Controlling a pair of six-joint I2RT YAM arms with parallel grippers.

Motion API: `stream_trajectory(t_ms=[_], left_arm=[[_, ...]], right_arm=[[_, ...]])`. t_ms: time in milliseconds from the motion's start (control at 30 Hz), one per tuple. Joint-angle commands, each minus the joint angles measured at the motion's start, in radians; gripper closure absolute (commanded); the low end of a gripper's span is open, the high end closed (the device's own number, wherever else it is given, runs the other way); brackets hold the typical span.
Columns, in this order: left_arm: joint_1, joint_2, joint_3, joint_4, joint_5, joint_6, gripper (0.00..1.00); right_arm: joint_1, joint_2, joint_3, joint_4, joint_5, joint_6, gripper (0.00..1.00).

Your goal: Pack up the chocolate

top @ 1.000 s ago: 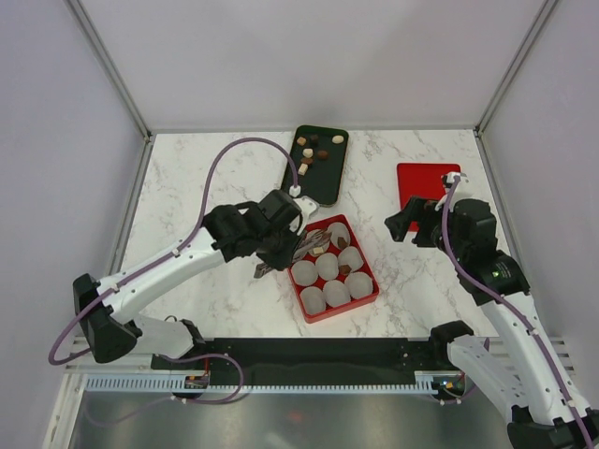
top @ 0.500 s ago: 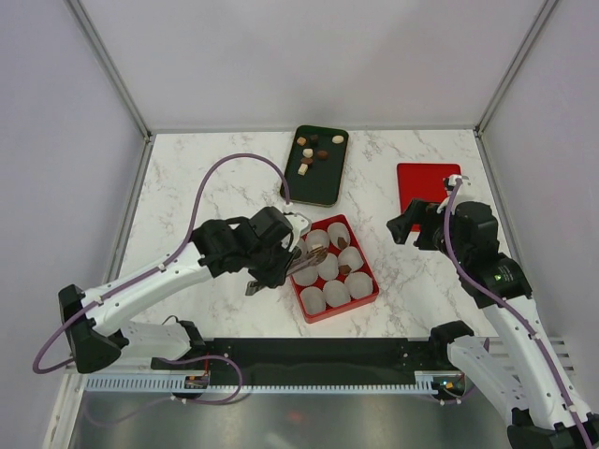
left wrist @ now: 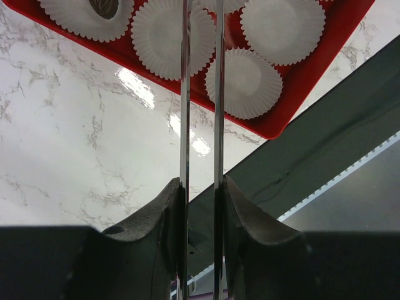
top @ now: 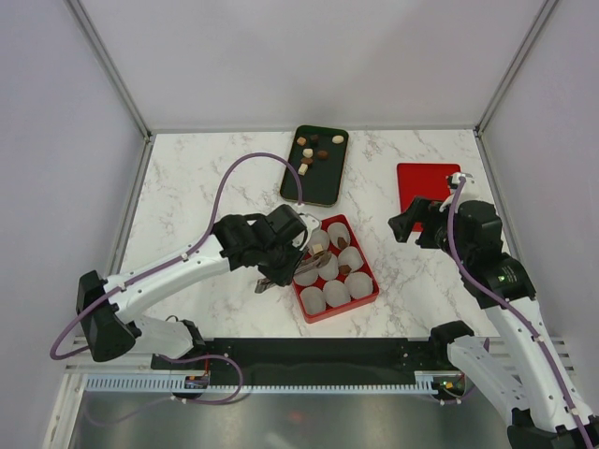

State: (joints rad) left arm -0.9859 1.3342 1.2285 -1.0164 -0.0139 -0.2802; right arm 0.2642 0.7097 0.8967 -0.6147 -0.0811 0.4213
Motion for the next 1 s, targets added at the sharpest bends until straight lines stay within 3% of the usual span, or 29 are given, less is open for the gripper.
stream_trajectory(t_ms=[0,567,733,967], left_arm=[[-0.008,0.000,0.043,0.030,0.028,-0.011,0.64],[-0.008,0.023,0.072,0.033,0.009,-0.017,0.57],[-0.008,0.025,0.111,0.035,-0.073,-0.030,0.57],[0.010,0.082,0.281,0.039,-0.270,-0.024,0.54]], right_arm=[[-0.002,0.004,0.036,0.004,0.017,-0.016,0.02],[-0.003,-0.001,0.027,0.020,0.018,-0.013,0.02],[-0.002,-0.003,0.027,0.021,0.018,-0.013,0.02],[-0.002,-0.001,0.030,0.023,0.007,-0.007,0.02]])
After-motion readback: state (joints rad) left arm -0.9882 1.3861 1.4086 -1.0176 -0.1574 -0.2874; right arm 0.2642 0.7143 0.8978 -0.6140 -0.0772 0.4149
